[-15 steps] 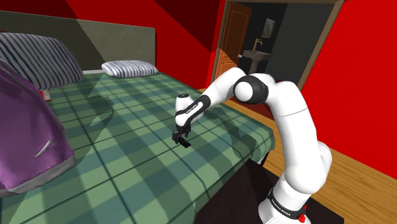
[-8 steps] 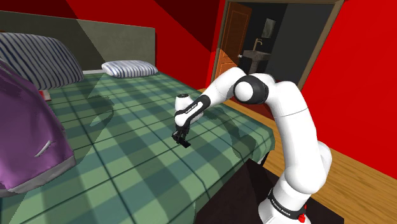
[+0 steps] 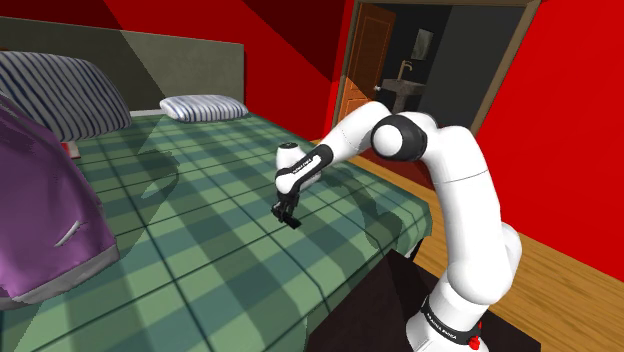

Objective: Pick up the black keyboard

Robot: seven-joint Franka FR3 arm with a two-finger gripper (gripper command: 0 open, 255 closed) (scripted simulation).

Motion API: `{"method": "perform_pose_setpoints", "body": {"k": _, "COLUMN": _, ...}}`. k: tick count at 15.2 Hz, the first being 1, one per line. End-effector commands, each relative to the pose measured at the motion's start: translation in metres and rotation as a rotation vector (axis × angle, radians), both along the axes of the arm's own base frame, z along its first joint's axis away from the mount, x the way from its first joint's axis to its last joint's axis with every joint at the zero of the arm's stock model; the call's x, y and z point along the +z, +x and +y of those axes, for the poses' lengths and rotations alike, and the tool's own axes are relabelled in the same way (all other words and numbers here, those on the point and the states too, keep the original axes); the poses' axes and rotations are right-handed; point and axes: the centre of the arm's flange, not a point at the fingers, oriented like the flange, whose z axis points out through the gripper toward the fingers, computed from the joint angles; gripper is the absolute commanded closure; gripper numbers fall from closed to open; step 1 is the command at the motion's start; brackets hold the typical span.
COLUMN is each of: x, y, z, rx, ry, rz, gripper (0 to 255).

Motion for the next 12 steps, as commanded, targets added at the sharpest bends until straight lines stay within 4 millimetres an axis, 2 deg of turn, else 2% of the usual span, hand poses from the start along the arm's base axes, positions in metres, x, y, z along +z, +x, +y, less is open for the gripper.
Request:
{"method": "perform_pose_setpoints", "body": {"k": 1, "x": 0.010, "y": 0.000, "z": 0.000, "rx": 0.000, "ry": 0.000, "rz": 0.000, "gripper": 255}}
{"method": "perform_pose_setpoints", "body": {"k": 10, "x": 0.058, "y": 0.000, "z": 0.000, "rx": 0.000, "ry": 0.000, "rz": 0.000, "gripper": 255}}
{"method": "perform_pose_setpoints", "body": {"k": 12, "x": 0.058, "y": 0.000, "z": 0.000, "rx": 0.000, "ry": 0.000, "rz": 0.000, "gripper": 255}}
